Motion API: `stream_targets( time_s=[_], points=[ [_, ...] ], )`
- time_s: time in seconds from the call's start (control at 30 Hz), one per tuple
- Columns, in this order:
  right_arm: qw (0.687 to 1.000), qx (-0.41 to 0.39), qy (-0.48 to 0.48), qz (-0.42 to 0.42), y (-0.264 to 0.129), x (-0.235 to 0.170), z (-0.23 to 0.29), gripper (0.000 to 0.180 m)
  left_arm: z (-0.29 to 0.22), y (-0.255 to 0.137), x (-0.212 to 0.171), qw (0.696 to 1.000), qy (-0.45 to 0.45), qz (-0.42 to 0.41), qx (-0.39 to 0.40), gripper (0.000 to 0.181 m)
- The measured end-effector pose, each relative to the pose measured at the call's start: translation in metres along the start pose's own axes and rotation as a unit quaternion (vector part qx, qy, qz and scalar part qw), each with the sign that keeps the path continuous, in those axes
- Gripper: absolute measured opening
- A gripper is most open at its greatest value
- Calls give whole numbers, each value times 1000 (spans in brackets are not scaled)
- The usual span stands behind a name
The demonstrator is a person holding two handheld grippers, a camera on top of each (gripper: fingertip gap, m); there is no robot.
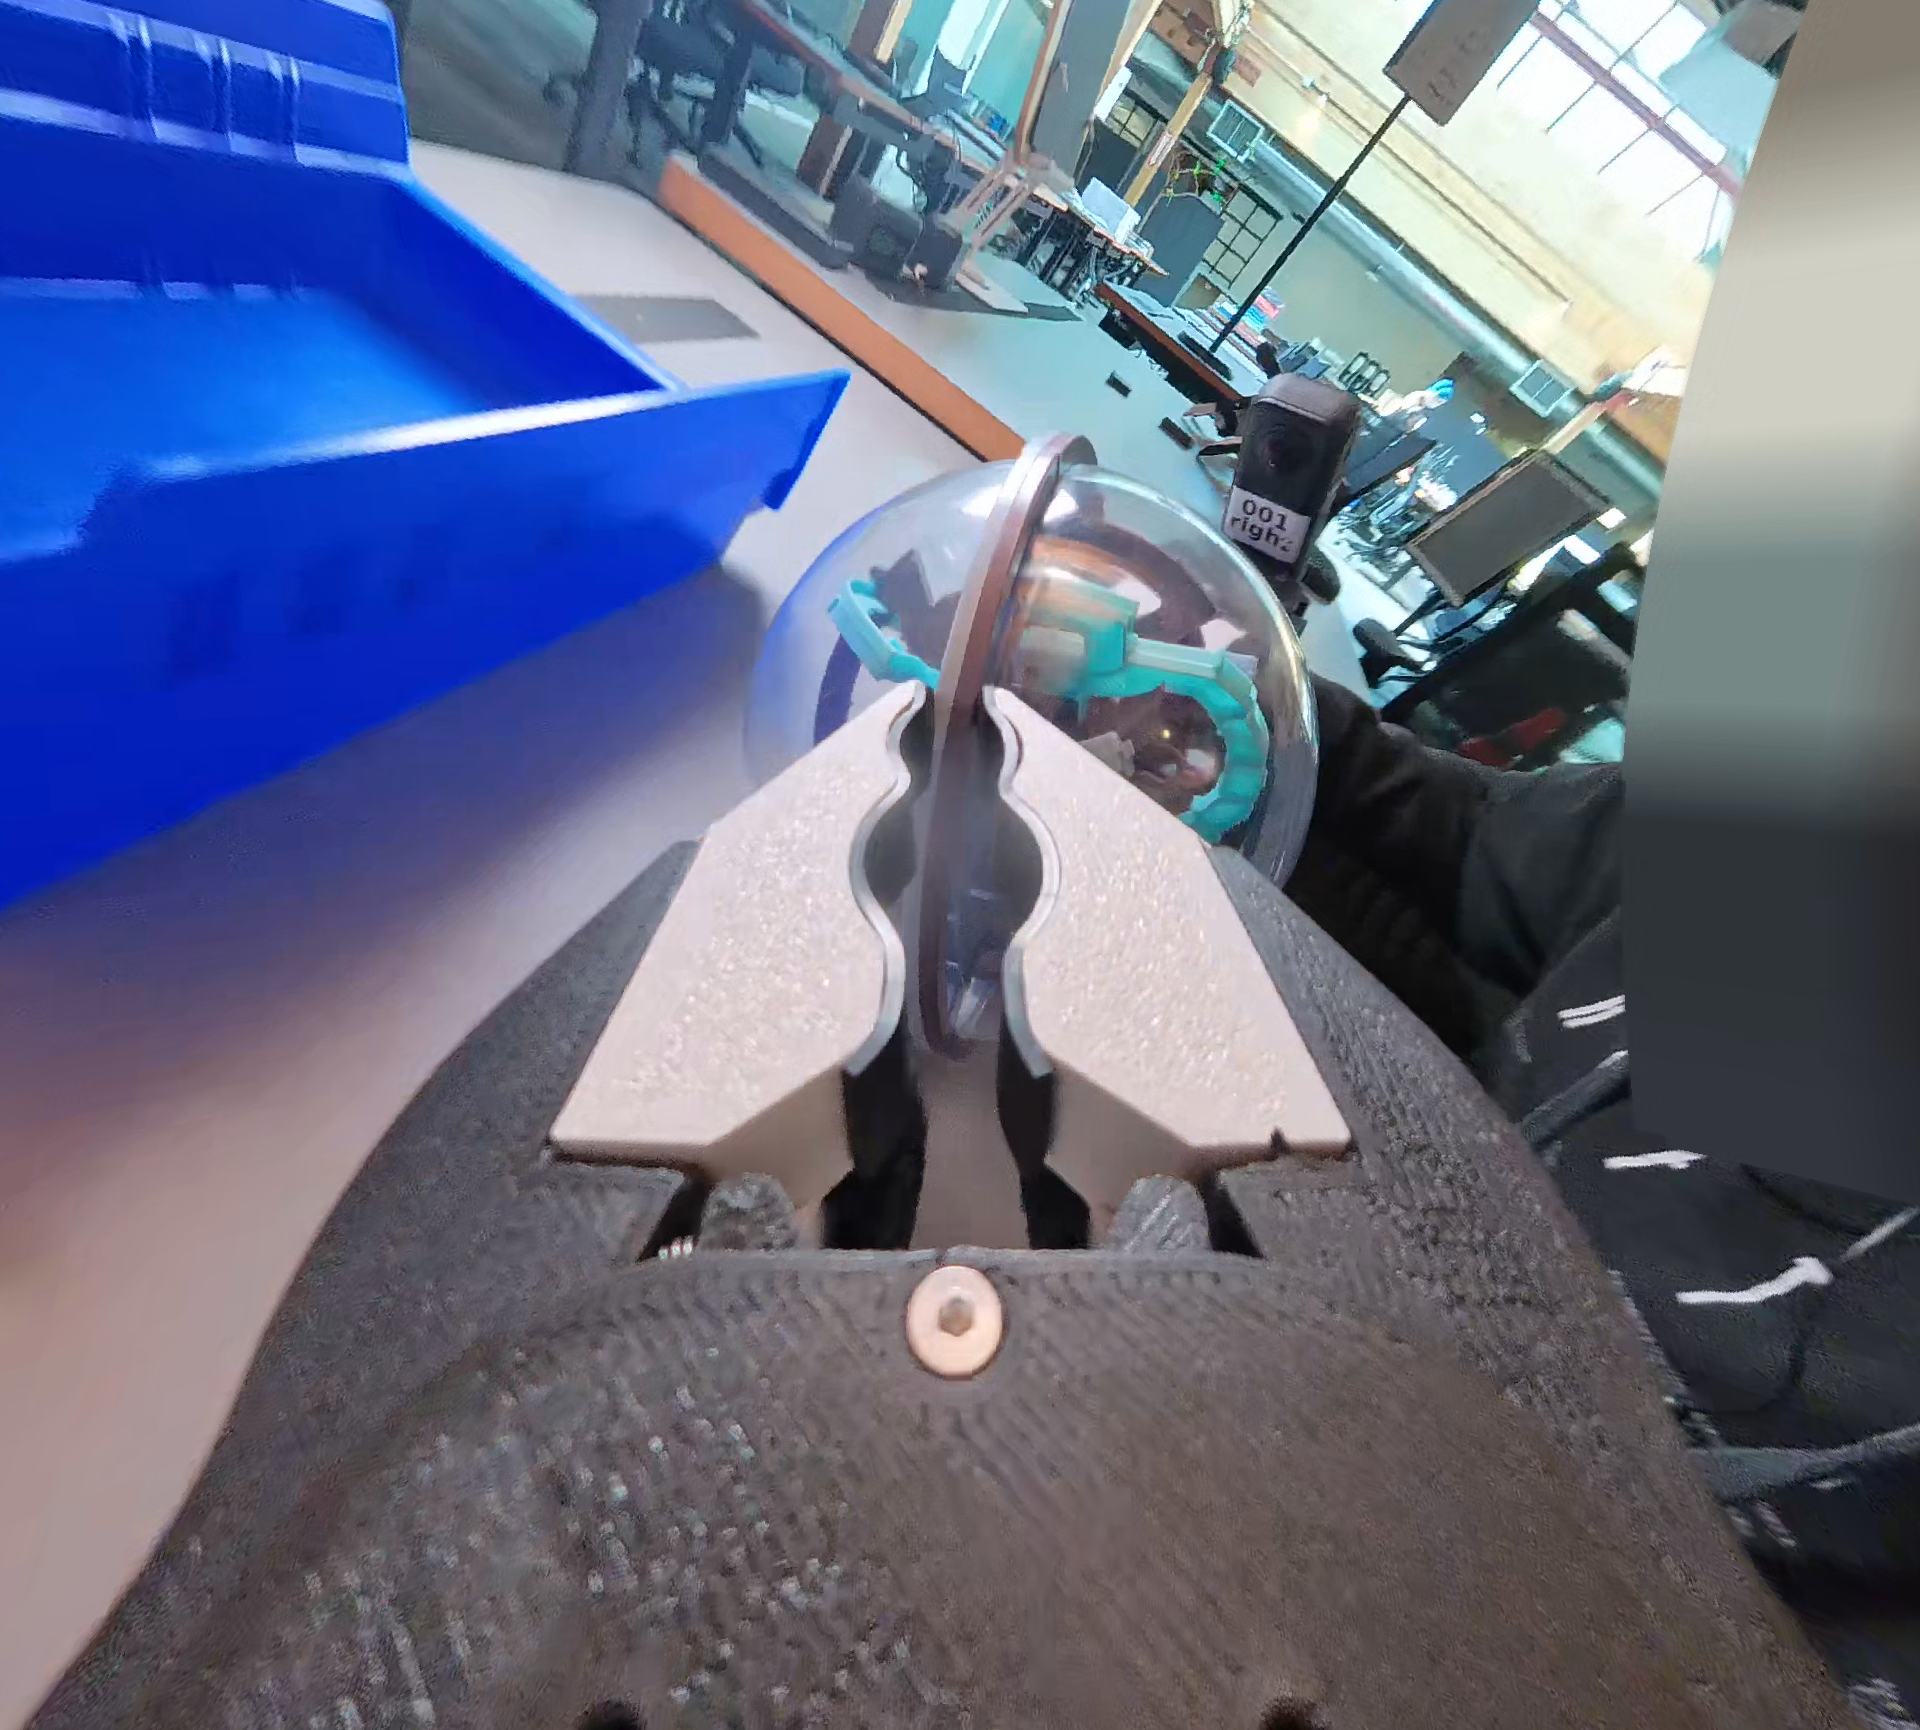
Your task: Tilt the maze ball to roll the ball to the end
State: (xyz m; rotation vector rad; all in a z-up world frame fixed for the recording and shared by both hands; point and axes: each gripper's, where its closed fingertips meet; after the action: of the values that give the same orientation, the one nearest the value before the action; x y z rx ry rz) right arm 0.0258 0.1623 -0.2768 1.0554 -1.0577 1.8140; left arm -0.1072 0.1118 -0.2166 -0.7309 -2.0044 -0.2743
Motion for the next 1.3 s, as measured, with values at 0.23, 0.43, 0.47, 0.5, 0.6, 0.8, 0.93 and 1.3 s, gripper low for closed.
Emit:
stream_targets(
  time_s=[0.23, 0.43, 0.47, 0.5, 0.6, 0.8, 0.93, 1.3],
  points=[
    [995, 78, 62, 11, -1, -1, 21, 6, 6, -6, -9, 993, -111, 14, -31, 6],
    [998, 51, -12, -21, -3, 8, 20, 9, 10, -12, -16, 993, -116, 21, -19, 6],
    [998, 44, -33, -26, -3, 10, 20, 9, 11, -12, -18, 993, -114, 23, -17, 6],
    [997, 35, -55, -30, -3, 11, 20, 10, 11, -13, -18, 993, -115, 24, -16, 6],
    [990, 6, -136, -41, -5, 14, 21, 11, 15, -14, -20, 992, -127, 21, -11, 6],
    [929, -76, -360, -36, -5, 15, 27, 33, 27, -17, -21, 987, -162, 4, 0, 7],
    [860, -147, -489, -7, 0, 10, 19, 39, 32, -17, -21, 984, -180, -2, 1, 6],
    [737, -257, -625, 11, 8, 12, 5, 20, 32, -12, -21, 984, -178, -4, 3, 7]
  ],
)
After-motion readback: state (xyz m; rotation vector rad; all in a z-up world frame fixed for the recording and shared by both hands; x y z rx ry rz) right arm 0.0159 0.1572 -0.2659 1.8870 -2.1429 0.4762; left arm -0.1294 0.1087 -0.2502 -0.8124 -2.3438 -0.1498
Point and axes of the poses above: each gripper's, where its closed fingertips meet, y out along the fingers, x out of its top, z = x × y across the jaws, and after that the axes turned 1 degree about y, right-handed
